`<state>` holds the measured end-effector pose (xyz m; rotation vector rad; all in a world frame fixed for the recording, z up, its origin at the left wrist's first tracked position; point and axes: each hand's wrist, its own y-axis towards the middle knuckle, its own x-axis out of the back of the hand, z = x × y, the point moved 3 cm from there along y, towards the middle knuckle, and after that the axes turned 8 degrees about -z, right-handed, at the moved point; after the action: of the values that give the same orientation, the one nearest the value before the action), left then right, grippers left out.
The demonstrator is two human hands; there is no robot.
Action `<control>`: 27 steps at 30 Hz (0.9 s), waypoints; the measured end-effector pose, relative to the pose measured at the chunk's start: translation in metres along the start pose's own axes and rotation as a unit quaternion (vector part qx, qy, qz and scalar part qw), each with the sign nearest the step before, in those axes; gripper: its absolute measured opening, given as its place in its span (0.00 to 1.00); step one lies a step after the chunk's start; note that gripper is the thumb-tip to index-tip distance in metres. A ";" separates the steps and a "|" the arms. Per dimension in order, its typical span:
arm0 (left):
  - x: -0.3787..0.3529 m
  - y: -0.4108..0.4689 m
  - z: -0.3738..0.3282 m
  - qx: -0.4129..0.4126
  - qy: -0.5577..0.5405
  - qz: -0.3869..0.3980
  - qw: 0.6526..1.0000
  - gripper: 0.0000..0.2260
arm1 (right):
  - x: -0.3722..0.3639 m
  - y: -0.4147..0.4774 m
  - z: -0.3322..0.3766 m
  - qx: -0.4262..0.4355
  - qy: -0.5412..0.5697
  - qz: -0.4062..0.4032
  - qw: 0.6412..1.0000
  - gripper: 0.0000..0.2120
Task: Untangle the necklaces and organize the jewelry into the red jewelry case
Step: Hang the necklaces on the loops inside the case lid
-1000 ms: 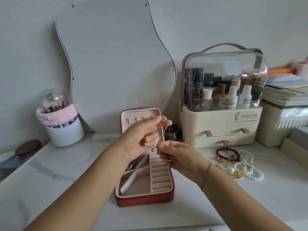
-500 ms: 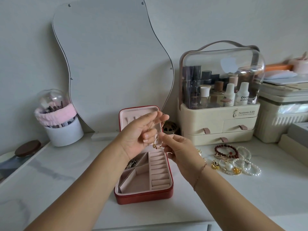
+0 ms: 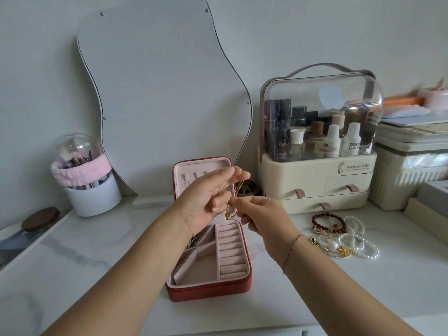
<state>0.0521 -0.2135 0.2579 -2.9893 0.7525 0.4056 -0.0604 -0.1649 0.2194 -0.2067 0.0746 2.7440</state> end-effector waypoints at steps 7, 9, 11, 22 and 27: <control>-0.002 0.000 0.002 -0.004 0.000 0.003 1.000 0.06 | 0.002 0.001 0.001 -0.008 -0.013 0.004 1.000 0.10; -0.002 0.001 0.002 -0.006 -0.009 -0.003 1.000 0.07 | 0.002 0.001 0.000 -0.030 -0.003 0.005 1.000 0.10; -0.001 0.002 0.001 -0.008 -0.023 -0.017 1.000 0.08 | -0.001 0.000 -0.003 -0.075 0.045 0.022 0.996 0.07; -0.001 0.008 -0.004 -0.011 -0.143 -0.073 0.987 0.08 | -0.009 -0.007 -0.014 -0.146 0.066 0.070 0.985 0.06; -0.005 0.008 -0.006 -0.024 -0.171 -0.078 0.982 0.09 | -0.010 -0.009 -0.014 -0.161 0.087 0.069 0.981 0.03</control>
<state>0.0454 -0.2193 0.2655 -2.8751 0.4798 0.9087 -0.0463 -0.1615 0.2066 -0.5489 -0.3215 2.8549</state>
